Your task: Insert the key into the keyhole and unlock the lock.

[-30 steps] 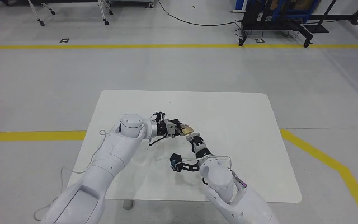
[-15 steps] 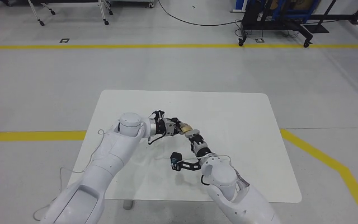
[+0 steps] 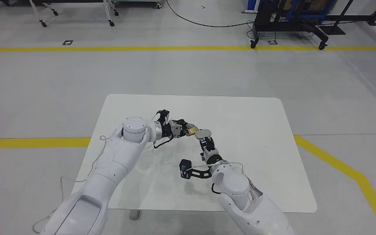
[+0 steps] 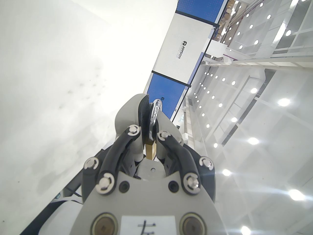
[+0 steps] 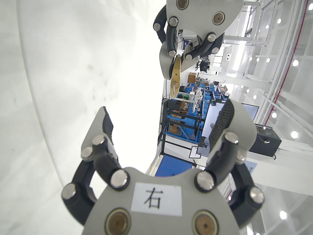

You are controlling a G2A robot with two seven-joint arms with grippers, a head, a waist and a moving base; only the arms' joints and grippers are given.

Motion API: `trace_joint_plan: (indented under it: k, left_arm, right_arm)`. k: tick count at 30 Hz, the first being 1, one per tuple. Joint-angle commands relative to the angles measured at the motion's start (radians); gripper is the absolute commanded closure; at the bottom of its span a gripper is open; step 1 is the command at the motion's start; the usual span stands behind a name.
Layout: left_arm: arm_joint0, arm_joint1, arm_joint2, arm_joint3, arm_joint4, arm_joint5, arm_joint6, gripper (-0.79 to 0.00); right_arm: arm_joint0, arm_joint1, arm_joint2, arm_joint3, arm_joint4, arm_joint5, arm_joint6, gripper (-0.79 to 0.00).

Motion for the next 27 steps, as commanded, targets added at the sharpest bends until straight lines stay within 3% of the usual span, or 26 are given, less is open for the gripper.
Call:
trace_joint_plan:
  k: [1,6,7,8,10,16,27]
  left_arm:
    - [0.004,0.005,-0.008,-0.012,0.017,-0.016,0.016,0.0]
    - [0.021,0.015,-0.027,-0.046,0.046,-0.05,0.034,0.0]
    - [0.025,0.017,-0.03,-0.053,0.052,-0.055,0.035,0.0]
    - [0.028,0.019,-0.033,-0.06,0.056,-0.059,0.034,0.0]
    - [0.034,0.022,-0.036,-0.074,0.071,-0.072,0.031,0.0]
    - [0.055,0.031,-0.043,-0.116,0.115,-0.117,0.038,0.0]
    - [0.072,0.038,-0.029,-0.159,0.181,-0.142,0.007,0.0]
  right_arm:
    - [0.0,0.0,0.0,0.0,0.0,0.0,0.0,-0.785]
    - [-0.022,0.011,0.104,0.003,0.234,0.018,-0.234,-0.785]
    - [-0.028,0.015,0.133,0.008,0.291,0.009,-0.303,-0.616]
    - [-0.031,0.02,0.165,0.019,0.346,-0.006,-0.369,-0.351]
    - [-0.033,0.03,0.223,0.042,0.429,-0.044,-0.483,0.0]
    - [-0.014,0.051,0.281,0.099,0.473,-0.157,-0.619,0.0]
    - [0.069,0.047,0.217,0.204,0.501,-0.162,-0.587,0.0]
